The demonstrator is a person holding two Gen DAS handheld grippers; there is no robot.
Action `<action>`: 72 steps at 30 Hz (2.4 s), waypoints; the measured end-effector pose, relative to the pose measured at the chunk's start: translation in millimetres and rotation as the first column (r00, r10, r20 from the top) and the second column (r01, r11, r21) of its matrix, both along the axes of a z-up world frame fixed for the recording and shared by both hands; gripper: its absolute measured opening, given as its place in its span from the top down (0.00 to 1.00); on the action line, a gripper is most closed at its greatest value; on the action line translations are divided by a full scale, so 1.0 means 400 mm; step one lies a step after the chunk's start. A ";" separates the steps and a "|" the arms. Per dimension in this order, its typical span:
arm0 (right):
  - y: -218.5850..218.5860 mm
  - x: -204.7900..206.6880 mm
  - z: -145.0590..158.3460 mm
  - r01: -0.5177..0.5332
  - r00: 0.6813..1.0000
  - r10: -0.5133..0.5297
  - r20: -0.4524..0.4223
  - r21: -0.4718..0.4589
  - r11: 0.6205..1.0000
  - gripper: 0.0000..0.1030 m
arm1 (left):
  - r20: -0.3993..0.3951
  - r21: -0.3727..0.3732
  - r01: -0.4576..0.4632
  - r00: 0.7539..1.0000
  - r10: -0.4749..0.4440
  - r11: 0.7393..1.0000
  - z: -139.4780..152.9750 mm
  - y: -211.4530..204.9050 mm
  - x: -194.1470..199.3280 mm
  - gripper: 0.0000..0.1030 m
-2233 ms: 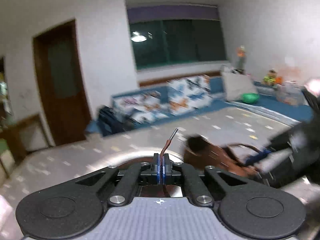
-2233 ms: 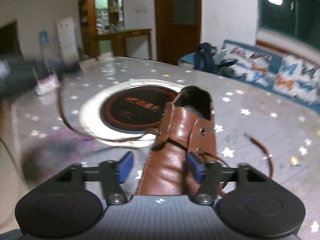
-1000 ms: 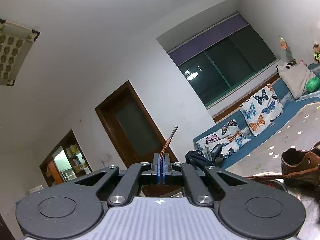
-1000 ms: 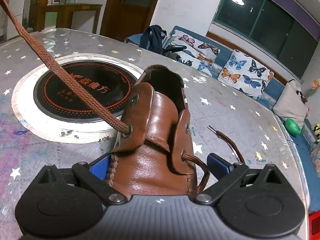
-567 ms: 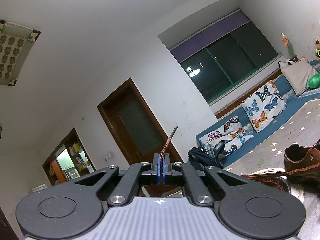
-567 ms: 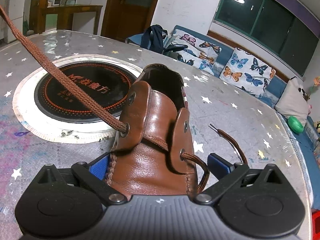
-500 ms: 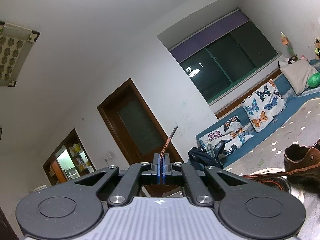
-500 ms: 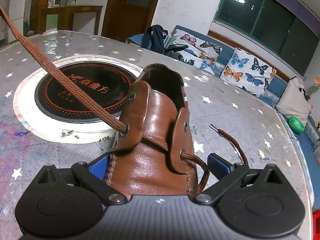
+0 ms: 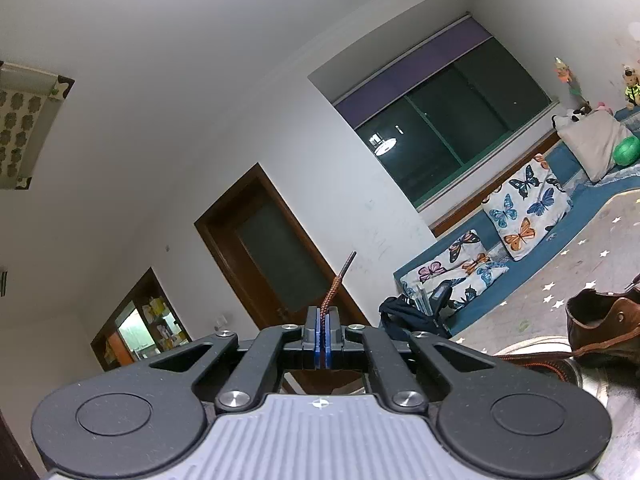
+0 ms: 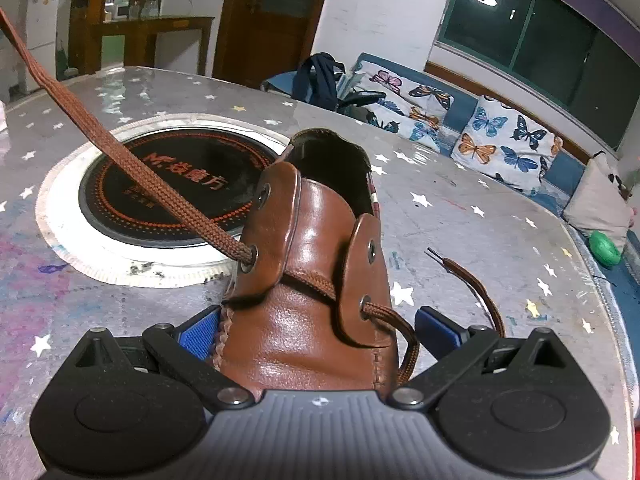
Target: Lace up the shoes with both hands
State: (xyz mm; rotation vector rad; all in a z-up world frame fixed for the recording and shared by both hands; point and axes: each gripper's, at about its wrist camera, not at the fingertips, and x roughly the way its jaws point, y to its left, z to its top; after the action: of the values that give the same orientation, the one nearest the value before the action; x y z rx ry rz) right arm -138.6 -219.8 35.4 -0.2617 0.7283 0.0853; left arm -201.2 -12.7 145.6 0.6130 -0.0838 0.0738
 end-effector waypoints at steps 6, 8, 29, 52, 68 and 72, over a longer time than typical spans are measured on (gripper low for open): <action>-0.030 -0.018 0.020 -0.035 0.999 0.035 0.004 0.064 0.997 0.02 | -0.022 0.012 0.037 0.999 -0.037 0.999 -0.005 -0.035 0.007 0.98; -0.041 -0.027 0.028 -0.052 0.999 0.051 0.010 0.084 0.995 0.02 | -0.041 0.007 0.054 0.998 -0.053 0.999 -0.010 -0.050 0.011 0.98; -0.270 -0.049 0.086 -0.101 0.994 0.080 0.074 0.348 0.932 0.24 | -0.345 -0.038 0.258 0.903 -0.255 0.965 -0.150 -0.318 0.052 0.98; -0.338 -0.057 0.077 -0.083 0.988 0.028 0.149 0.372 0.925 0.28 | -0.526 0.109 0.424 0.792 -0.310 0.899 -0.209 -0.466 0.162 0.97; -0.386 -0.053 0.059 -0.039 0.991 -0.020 0.132 0.426 0.904 0.28 | -0.633 0.271 0.537 0.724 -0.273 0.799 -0.253 -0.522 0.200 0.97; -0.386 -0.051 0.056 -0.042 0.991 -0.016 0.131 0.432 0.901 0.28 | -0.676 0.285 0.563 0.692 -0.253 0.776 -0.267 -0.530 0.214 0.98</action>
State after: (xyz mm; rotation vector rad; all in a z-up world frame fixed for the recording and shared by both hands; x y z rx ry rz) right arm -159.0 -374.3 57.9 0.1558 0.5579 0.2383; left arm -115.8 -224.6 38.7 1.0779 0.4036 -0.6292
